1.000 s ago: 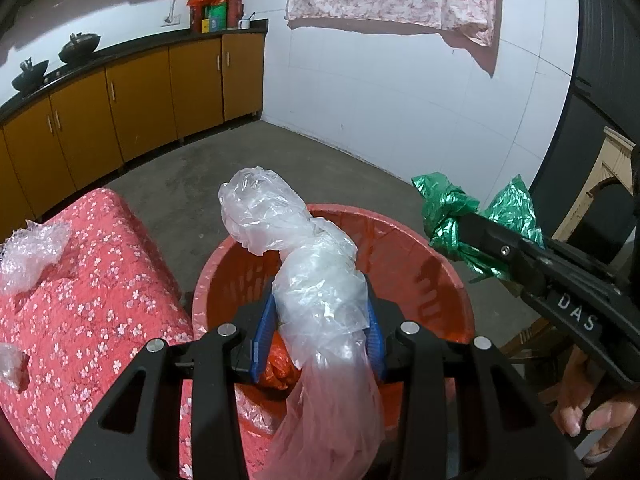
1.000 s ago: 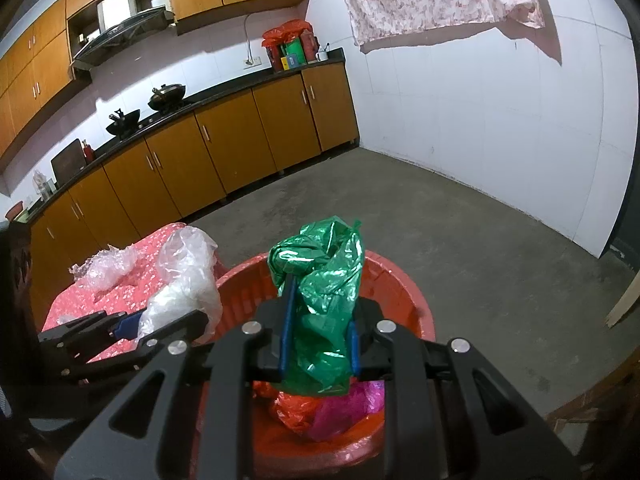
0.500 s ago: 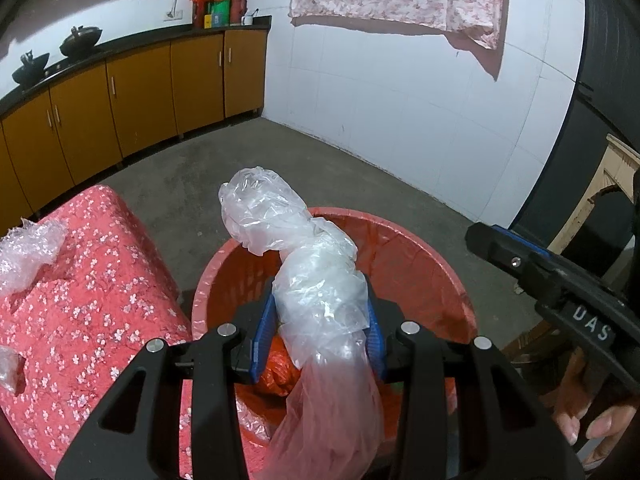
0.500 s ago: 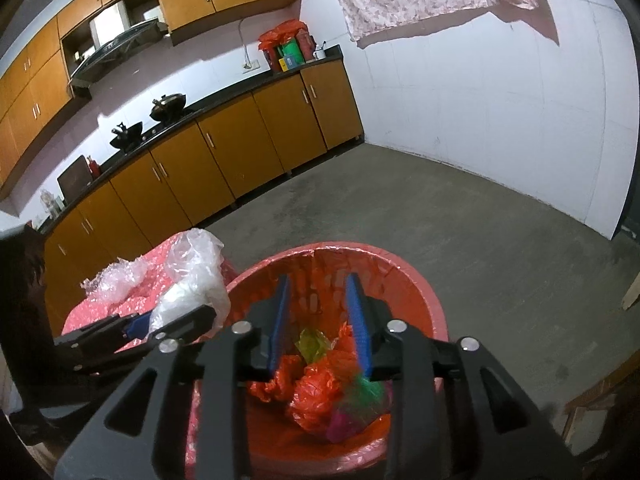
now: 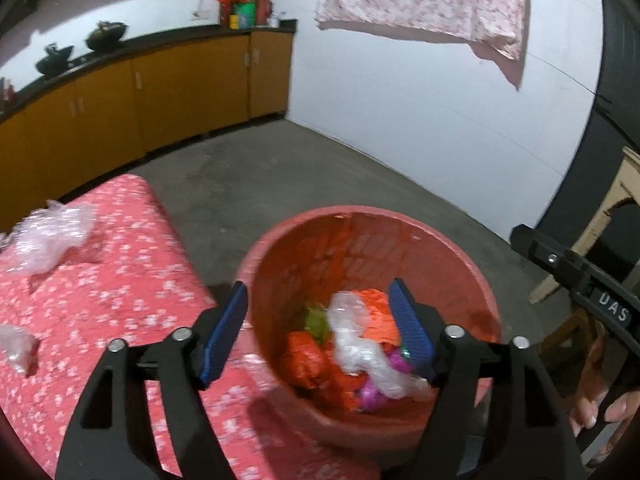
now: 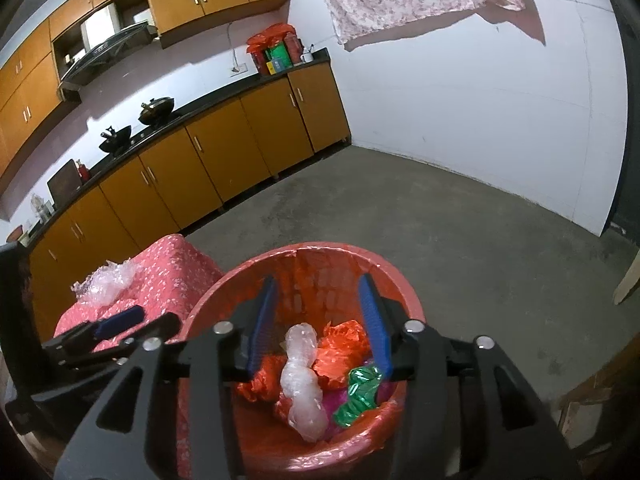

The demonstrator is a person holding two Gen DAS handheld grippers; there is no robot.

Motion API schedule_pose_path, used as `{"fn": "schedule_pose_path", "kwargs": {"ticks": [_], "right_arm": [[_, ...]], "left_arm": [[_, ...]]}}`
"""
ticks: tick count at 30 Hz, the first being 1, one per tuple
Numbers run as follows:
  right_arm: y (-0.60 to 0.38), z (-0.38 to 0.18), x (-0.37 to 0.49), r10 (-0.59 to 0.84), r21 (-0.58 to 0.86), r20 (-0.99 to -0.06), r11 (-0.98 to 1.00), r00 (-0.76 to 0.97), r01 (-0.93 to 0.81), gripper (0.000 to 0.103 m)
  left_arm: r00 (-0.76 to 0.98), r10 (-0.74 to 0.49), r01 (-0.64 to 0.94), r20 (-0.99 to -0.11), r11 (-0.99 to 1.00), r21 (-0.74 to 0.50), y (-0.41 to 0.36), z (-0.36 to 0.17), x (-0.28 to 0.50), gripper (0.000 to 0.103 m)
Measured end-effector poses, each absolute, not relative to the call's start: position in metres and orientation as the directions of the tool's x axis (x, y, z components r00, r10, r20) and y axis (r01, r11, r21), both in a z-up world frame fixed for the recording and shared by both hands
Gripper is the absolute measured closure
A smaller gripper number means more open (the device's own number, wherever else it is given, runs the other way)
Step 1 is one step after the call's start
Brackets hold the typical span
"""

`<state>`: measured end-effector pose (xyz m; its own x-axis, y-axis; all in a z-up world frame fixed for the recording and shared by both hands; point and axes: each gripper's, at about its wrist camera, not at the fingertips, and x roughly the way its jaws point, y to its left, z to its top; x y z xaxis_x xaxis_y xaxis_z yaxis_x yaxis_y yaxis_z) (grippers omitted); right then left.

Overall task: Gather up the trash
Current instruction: 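Move both tools back over the table toward the remaining plastic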

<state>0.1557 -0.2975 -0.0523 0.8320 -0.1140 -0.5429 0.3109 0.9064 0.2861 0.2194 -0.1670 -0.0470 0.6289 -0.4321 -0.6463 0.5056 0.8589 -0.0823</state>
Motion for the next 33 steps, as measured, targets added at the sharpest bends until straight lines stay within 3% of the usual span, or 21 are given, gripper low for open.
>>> {"fn": "schedule_pose_path", "kwargs": {"ticks": [6,7,11,13,19,31,33], "right_arm": [[-0.273,-0.046,0.158,-0.108,0.258,-0.511,0.927,0.853,0.272,0.019],[-0.268,-0.045,0.159,-0.108,0.251,-0.503,0.931,0.857,0.265,0.017],[-0.250,-0.038,0.162,-0.136,0.208,-0.468,0.943,0.873,0.259,0.005],[-0.244,-0.037,0.164,-0.143,0.195,-0.461,0.946,0.876,0.258,0.004],[-0.222,-0.040,0.177,-0.119,0.178,-0.476,0.957,0.871,0.228,0.004],[-0.192,-0.050,0.197,-0.077,0.139,-0.525,0.975,0.848,0.174,0.004],[-0.188,-0.051,0.199,-0.071,0.134,-0.530,0.977,0.845,0.167,0.004]], "left_arm": [[0.726,-0.307,0.397,-0.616,0.918,0.011,-0.122,-0.043,0.209,0.016],[0.752,-0.261,0.354,-0.606,0.935,0.036,-0.107,-0.042,0.208,0.012],[0.811,-0.108,0.196,-0.575,0.976,0.092,-0.054,-0.038,0.211,0.009],[0.832,-0.006,0.086,-0.555,0.989,0.118,-0.021,-0.037,0.216,0.002],[0.789,0.224,-0.157,-0.572,0.974,0.165,0.061,-0.052,0.242,0.002],[0.717,0.224,-0.191,-0.661,0.974,0.123,0.085,-0.084,0.278,0.003],[0.705,0.229,-0.194,-0.672,0.973,0.128,0.087,-0.089,0.283,0.007]]}}
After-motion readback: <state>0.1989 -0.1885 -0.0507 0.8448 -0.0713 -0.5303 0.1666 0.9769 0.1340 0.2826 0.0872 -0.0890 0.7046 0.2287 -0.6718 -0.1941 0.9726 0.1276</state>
